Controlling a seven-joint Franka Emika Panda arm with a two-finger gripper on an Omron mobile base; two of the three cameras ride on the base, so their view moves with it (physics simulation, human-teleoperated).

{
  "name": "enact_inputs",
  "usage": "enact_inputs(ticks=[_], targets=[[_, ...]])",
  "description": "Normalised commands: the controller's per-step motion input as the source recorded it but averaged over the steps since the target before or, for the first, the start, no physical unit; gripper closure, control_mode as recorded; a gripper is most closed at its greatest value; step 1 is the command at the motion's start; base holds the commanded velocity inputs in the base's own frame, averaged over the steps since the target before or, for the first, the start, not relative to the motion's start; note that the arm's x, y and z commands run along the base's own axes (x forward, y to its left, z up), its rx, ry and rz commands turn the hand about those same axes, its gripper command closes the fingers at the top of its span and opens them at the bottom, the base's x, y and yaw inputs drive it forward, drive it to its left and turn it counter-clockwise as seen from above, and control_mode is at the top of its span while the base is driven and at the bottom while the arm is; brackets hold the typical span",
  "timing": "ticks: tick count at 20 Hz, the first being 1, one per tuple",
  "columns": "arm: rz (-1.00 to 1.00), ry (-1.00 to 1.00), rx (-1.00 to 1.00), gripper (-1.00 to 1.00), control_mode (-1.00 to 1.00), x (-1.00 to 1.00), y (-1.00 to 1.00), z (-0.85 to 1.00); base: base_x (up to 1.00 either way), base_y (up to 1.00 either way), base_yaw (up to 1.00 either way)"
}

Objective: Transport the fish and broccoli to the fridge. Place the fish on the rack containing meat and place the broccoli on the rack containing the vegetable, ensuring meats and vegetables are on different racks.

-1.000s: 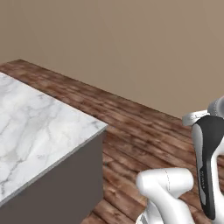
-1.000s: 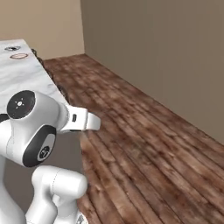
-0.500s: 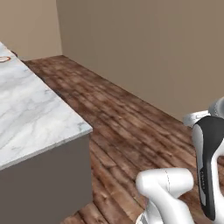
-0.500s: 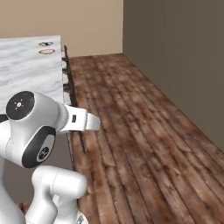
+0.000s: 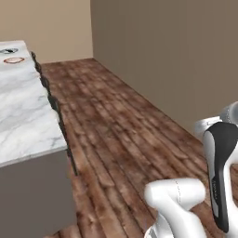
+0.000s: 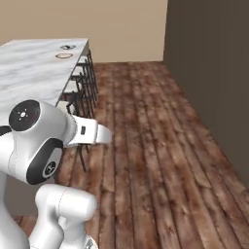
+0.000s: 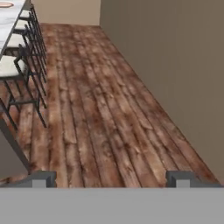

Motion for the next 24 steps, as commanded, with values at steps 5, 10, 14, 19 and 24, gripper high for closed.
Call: enact_inputs(ticks=[5, 10, 14, 19, 24], targets=[[0.00, 0.00, 0.00, -1.00, 1.00, 0.00, 0.00, 0.00, 0.40, -1.00, 0.34], [0.00, 0.00, 0.00, -1.00, 1.00, 0.00, 0.00, 0.00, 0.85, -0.97, 0.47], [0.00, 0.00, 0.00, -1.00, 1.00, 0.00, 0.00, 0.00, 1.00, -0.69, 0.45], [0.00, 0.00, 0.00, -1.00, 1.00, 0.00, 0.00, 0.00, 1.00, -0.57, 0.48], [0.00, 0.00, 0.00, -1.00, 1.00, 0.00, 0.00, 0.00, 1.00, -0.56, 0.48]])
